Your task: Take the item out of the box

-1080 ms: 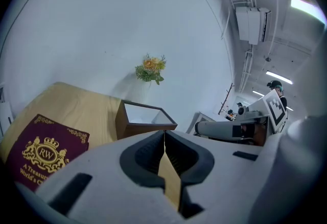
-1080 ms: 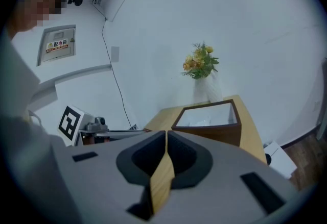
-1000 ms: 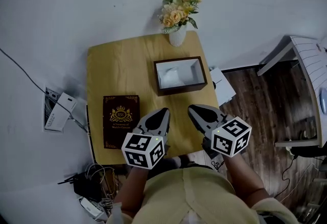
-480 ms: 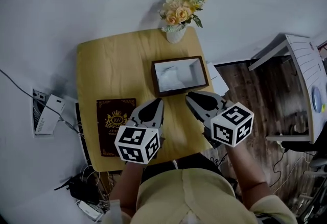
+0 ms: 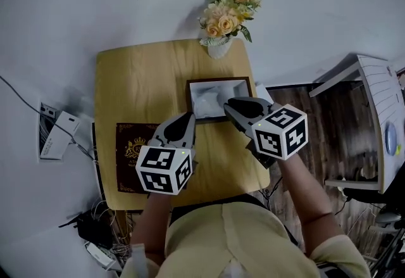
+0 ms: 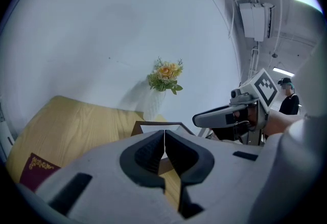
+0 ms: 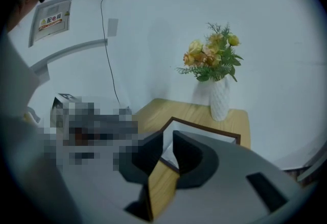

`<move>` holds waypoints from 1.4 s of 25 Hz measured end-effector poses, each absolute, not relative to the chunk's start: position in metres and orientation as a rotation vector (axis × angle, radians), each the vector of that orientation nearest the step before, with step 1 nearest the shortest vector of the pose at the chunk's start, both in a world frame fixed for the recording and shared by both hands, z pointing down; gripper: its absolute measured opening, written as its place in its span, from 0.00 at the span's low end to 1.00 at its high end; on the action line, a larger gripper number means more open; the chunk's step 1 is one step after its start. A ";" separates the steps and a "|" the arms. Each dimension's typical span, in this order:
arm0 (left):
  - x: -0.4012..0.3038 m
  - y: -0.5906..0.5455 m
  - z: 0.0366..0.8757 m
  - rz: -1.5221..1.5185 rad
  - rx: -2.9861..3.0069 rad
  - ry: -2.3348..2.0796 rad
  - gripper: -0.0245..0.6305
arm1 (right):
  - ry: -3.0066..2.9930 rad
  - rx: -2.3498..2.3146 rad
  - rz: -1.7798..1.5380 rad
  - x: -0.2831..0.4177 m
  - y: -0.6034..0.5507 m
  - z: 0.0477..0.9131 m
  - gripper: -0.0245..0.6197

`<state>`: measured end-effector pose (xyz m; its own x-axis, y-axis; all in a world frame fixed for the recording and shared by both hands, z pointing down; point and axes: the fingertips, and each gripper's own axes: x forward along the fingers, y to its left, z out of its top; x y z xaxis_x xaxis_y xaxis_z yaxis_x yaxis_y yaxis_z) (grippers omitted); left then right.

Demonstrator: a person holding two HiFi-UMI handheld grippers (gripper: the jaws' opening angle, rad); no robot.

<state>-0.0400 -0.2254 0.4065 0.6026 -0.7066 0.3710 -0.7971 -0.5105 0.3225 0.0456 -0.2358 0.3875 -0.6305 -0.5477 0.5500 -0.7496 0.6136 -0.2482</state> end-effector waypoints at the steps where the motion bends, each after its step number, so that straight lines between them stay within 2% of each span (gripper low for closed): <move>1: -0.040 -0.228 0.407 0.274 2.370 -1.199 0.07 | -2.410 1.013 0.656 0.045 -0.241 0.389 0.11; 3: -0.039 -0.232 0.407 0.284 2.365 -1.204 0.07 | -2.389 0.970 0.678 0.042 -0.247 0.396 0.20; 9: -0.039 -0.242 0.410 0.301 2.366 -1.201 0.07 | -2.289 0.884 0.711 0.035 -0.265 0.423 0.25; 25: -0.053 -0.277 0.437 0.307 2.337 -1.175 0.07 | -2.097 0.809 0.808 0.031 -0.284 0.473 0.36; 35: -0.052 -0.291 0.448 0.286 2.313 -1.163 0.07 | -1.910 0.725 0.921 0.032 -0.278 0.509 0.36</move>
<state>-0.0516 -0.2912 0.4484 0.6070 -0.6811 0.4094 -0.7933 -0.4888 0.3630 0.0321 -0.2775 0.5094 -0.4514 -0.1243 0.8836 -0.7691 0.5564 -0.3146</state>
